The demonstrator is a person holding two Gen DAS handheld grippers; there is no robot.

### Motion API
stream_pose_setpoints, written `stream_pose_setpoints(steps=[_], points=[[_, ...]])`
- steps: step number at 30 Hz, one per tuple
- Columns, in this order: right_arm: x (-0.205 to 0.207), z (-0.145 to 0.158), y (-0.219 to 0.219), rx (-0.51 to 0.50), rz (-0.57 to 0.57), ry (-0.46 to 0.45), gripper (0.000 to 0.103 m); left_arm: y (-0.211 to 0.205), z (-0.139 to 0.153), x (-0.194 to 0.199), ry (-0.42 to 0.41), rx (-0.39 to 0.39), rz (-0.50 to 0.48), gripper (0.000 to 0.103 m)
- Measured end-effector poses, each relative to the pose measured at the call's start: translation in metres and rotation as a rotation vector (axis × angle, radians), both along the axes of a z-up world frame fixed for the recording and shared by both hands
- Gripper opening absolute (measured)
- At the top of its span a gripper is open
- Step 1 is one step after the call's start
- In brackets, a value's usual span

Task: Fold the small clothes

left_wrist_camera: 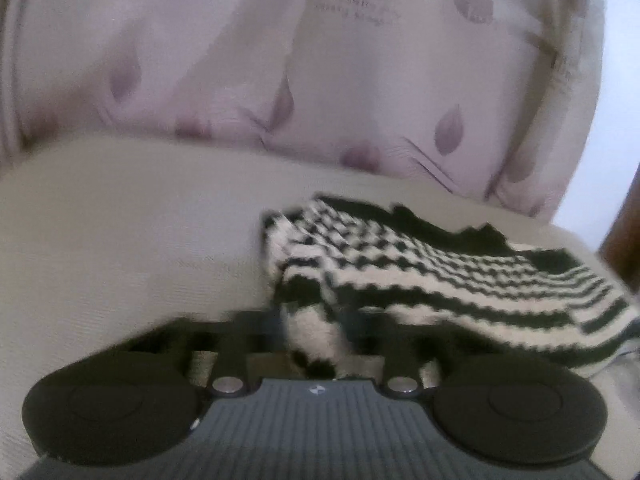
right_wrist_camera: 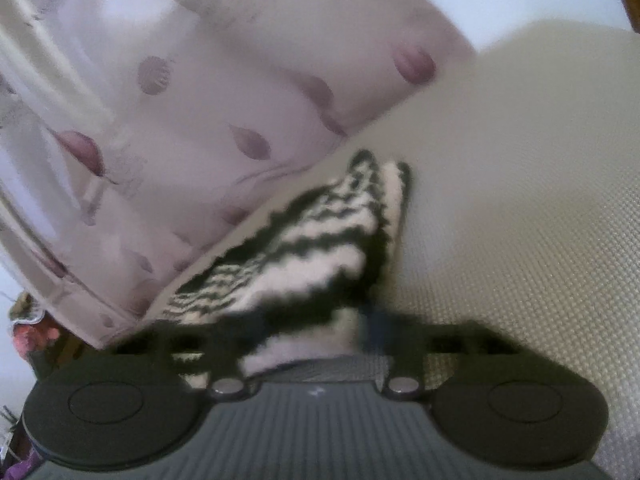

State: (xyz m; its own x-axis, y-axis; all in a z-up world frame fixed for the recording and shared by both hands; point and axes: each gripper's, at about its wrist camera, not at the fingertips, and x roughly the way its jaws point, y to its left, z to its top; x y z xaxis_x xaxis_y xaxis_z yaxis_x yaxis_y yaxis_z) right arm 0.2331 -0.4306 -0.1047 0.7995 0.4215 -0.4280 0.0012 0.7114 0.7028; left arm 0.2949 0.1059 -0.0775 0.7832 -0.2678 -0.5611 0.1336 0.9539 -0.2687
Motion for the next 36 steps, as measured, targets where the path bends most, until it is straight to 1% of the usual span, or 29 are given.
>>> stream_pose_setpoints(steps=[1,4,6,8,11,14,15,16,17,18,19,20,21,22,23,24,25,27,29,30,32,34,35,36], points=[[0.004,0.000,0.000,0.002,-0.008,0.016,0.017,0.001,-0.001,-0.001,-0.009,-0.024,0.020,0.017],[-0.002,0.003,-0.001,-0.004,0.009,0.030,0.015,0.004,-0.002,-0.009,-0.001,-0.035,0.040,0.016],[-0.013,0.006,-0.005,0.000,0.033,0.040,0.014,0.011,-0.005,-0.019,0.026,-0.034,0.044,0.016],[-0.027,0.010,-0.011,0.001,0.054,0.044,0.013,0.017,-0.002,-0.031,0.076,-0.066,0.036,0.015],[-0.044,0.012,-0.016,-0.006,0.071,0.072,0.013,0.020,0.006,-0.055,0.109,-0.092,0.015,0.015],[-0.045,0.007,-0.019,-0.033,0.069,0.080,0.013,0.021,0.007,-0.064,0.089,-0.072,0.004,0.016],[-0.044,0.004,-0.022,0.012,0.070,0.059,0.014,0.022,0.006,-0.062,0.077,-0.077,-0.007,0.017],[-0.042,0.004,-0.022,0.041,0.075,0.056,0.016,0.022,0.007,-0.060,0.070,-0.074,-0.008,0.019],[-0.040,0.006,-0.020,0.022,0.066,0.064,0.017,0.020,0.009,-0.059,0.062,-0.052,-0.003,0.023],[-0.041,0.009,-0.017,-0.012,0.046,0.074,0.022,0.018,0.012,-0.061,0.052,-0.026,0.007,0.037],[-0.044,0.012,-0.016,-0.017,0.033,0.070,0.024,0.017,0.015,-0.064,0.046,-0.020,0.009,0.046],[-0.049,0.016,-0.015,-0.029,0.009,0.058,0.024,0.019,0.017,-0.068,0.033,-0.022,0.005,0.061],[-0.056,0.024,-0.014,-0.072,-0.037,0.039,0.024,0.019,0.022,-0.074,0.009,-0.013,0.010,0.071],[-0.061,0.033,-0.012,-0.116,-0.074,0.007,0.025,0.019,0.027,-0.078,-0.011,0.006,0.022,0.075],[-0.068,0.047,-0.008,-0.158,-0.100,-0.050,0.025,0.020,0.034,-0.083,-0.035,0.025,0.035,0.080],[-0.070,0.059,-0.002,-0.180,-0.098,-0.094,0.025,0.018,0.041,-0.087,-0.067,0.038,0.041,0.082],[-0.068,0.068,0.005,-0.195,-0.076,-0.122,0.025,0.014,0.048,-0.089,-0.089,0.052,0.040,0.084],[-0.057,0.087,0.032,-0.274,-0.003,-0.163,0.025,-0.001,0.058,-0.088,-0.124,0.107,0.035,0.095],[-0.041,0.095,0.066,-0.392,0.065,-0.177,0.025,-0.020,0.062,-0.084,-0.169,0.147,0.041,0.096],[-0.031,0.094,0.083,-0.449,0.093,-0.175,0.025,-0.028,0.063,-0.079,-0.174,0.152,0.033,0.096],[-0.014,0.087,0.105,-0.498,0.116,-0.167,0.025,-0.046,0.061,-0.069,-0.172,0.164,0.009,0.097],[0.007,0.075,0.123,-0.580,0.098,-0.138,0.025,-0.061,0.054,-0.056,-0.176,0.200,0.011,0.096],[0.017,0.068,0.128,-0.610,0.084,-0.124,0.025,-0.067,0.049,-0.049,-0.173,0.219,0.010,0.095],[0.025,0.061,0.131,-0.618,0.078,-0.112,0.025,-0.072,0.043,-0.042,-0.166,0.241,0.009,0.092]])
